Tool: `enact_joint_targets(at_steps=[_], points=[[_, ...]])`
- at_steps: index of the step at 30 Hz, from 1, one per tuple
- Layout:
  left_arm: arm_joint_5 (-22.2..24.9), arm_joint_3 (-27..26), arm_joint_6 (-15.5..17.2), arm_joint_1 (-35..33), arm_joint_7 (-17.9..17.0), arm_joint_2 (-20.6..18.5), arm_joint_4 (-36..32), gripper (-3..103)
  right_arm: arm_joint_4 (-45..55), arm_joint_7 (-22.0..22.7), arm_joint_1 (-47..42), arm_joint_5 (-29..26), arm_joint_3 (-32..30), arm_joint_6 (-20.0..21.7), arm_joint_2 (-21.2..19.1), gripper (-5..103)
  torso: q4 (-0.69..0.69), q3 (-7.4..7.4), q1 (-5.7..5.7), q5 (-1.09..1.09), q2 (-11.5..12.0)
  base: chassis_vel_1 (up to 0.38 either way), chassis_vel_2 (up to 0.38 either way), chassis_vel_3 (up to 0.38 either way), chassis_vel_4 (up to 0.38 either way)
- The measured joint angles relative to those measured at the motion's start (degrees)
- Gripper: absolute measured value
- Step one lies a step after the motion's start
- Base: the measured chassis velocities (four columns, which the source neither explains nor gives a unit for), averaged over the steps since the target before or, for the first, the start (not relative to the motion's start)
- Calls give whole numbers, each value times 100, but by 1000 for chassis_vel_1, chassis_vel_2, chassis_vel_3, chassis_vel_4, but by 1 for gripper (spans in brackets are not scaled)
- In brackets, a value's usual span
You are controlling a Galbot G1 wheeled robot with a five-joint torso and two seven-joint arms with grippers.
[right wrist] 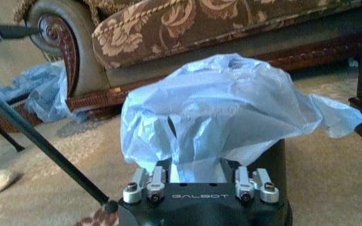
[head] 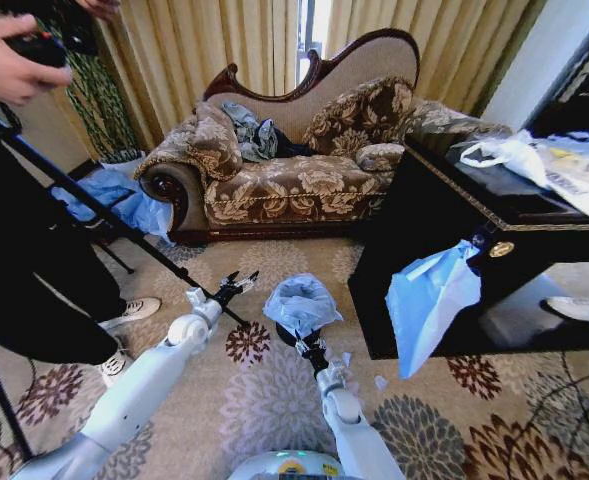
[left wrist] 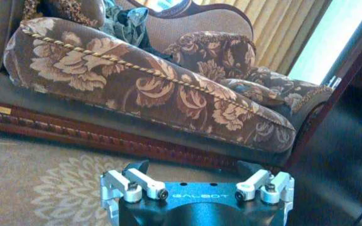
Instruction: Place a garbage bag over the trash bin.
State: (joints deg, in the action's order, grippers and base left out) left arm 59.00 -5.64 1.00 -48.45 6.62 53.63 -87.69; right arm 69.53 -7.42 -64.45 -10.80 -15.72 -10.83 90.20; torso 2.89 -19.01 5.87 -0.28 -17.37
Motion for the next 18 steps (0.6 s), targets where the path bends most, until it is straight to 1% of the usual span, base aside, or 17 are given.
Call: enact_joint_targets(at_steps=[1, 2, 4, 5, 7, 8, 10, 11, 14, 15, 16, 17, 18], points=[[13, 0, 0, 7, -4, 5, 10, 97, -62, 3, 18, 50, -10, 1, 8, 49, 0, 0, 0, 0, 0, 0, 0, 0, 0], [23, 0, 0, 9, -6, 9, 17, 97, -119, 18, 32, 103, -20, 1, 23, 43, 0, 0, 0, -1, 0, 0, 0, 0, 0], [37, -1, -1, 11, -11, 18, 28, 97, -197, 45, 44, 177, -31, 1, 56, 43, 0, 0, 0, 0, 0, 0, 0, 0, 0], [50, -1, -2, 11, -13, 24, 32, 97, -236, 60, 49, 205, -37, 1, 74, 55, 0, 0, 0, 0, 0, 0, 0, 0, 0], [63, -1, -2, 11, -15, 32, 41, 97, -306, 78, 65, 246, -57, -5, 107, 55, 0, 0, 0, 0, 0, 0, 0, 0, 0], [68, -2, -9, 11, -15, 41, 55, 97, -375, 100, 94, 264, -81, -18, 143, 58, 0, 0, 0, 0, 0, 0, 0, 0, 0], [71, -2, -16, 11, -15, 43, 67, 97, -423, 127, 120, 267, -94, -39, 168, 58, 0, 0, 0, 0, 0, 0, 0, 0, 0], [71, -4, -31, 11, -15, 44, 87, 97, -474, 161, 147, 273, -104, -70, 190, 50, 0, 0, 0, 0, 0, 0, 0, 0, 0], [78, -8, -40, 11, -15, 44, 105, 97, -492, 192, 162, 278, -108, -89, 191, 50, 0, 0, 0, 0, 0, 0, 0, 0, 0], [84, -11, -43, 12, -15, 45, 112, 97, -492, 220, 168, 278, -107, -96, 192, 42, 0, 0, 0, 0, 0, 0, 0, 0, 0], [84, -11, -43, 12, -15, 45, 112, 97, -492, 220, 168, 278, -107, -96, 192, 42, 0, 0, 0, 0, 0, 0, 0, 0, 0], [87, -15, -46, 12, -15, 49, 120, 97, -492, 249, 171, 282, -104, -98, 192, 34, 0, 0, 0, 0, 0, 0, 0, 0, 0], [90, -15, -47, 13, -15, 57, 129, 97, -490, 266, 171, 293, -99, -102, 192, 34, 0, 0, 0, 0, 0, 0, 0, 0, 0]])
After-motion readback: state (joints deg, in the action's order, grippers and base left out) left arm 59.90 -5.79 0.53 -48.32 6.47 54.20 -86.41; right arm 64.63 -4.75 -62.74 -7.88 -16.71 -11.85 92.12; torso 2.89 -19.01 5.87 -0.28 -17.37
